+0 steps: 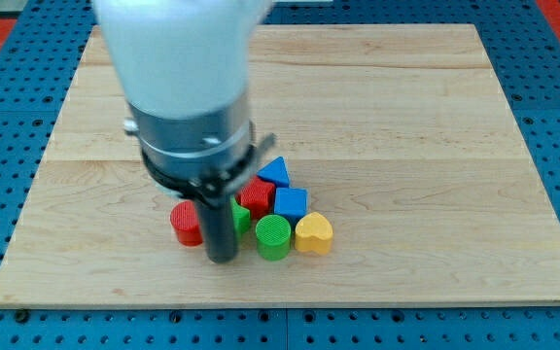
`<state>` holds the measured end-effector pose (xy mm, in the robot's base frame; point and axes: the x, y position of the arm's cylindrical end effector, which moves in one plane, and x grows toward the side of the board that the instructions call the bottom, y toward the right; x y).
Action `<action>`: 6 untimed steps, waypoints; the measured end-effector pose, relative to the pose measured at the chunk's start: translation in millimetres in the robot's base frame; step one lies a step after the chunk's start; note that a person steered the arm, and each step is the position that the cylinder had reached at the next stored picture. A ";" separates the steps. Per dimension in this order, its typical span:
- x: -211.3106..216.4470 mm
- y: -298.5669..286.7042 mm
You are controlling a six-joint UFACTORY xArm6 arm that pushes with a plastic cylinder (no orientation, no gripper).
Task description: Push the green star towards the right side of the yellow hexagon
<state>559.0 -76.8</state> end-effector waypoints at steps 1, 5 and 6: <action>-36.7 -4.5; -47.5 12.1; -58.0 37.6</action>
